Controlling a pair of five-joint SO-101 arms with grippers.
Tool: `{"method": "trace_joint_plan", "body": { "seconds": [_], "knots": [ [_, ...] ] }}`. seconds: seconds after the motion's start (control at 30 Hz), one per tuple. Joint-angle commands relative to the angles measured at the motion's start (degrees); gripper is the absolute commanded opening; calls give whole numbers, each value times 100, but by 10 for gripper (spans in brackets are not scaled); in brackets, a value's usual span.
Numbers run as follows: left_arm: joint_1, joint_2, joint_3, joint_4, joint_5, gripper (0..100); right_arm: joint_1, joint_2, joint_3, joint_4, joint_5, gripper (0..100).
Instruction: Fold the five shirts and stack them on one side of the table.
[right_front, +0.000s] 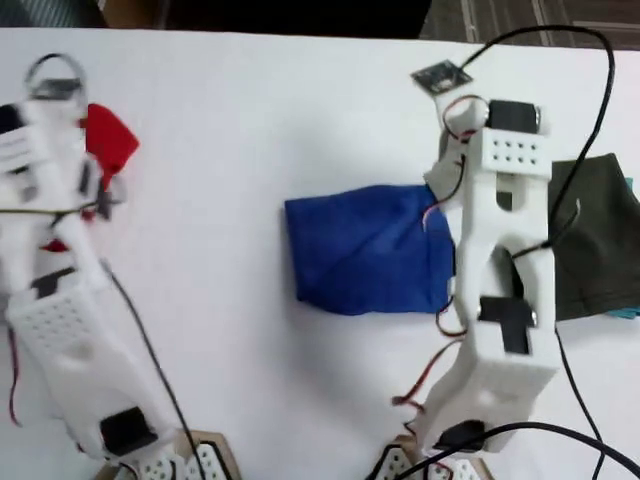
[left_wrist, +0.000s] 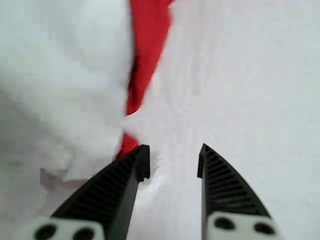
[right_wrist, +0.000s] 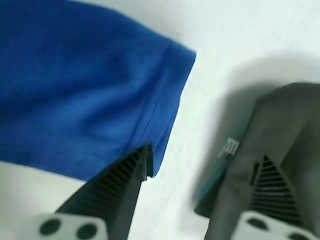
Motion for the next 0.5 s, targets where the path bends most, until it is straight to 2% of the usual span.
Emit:
{"method": "trace_joint_plan", "body": {
  "seconds": [0.0,0.13,0.23,0.33,0.47],
  "knots": [
    [1196,-404,-22,44,-9,184,75,-1086,888,-92,97,315],
    [2251,-413,-31,-167,273,184,119,-2352,2822,-637,141,315],
    [2813,-325,-31,-413,615,184,189,-3266,4642,-1525,141,315],
    [3174,-132,-48,-527,1029,184,268,-4092,6084,-2343,141,315],
    [3376,325,-75,-624,1697,184,224,-4822,7033,-2624,141,315]
  ]
}}
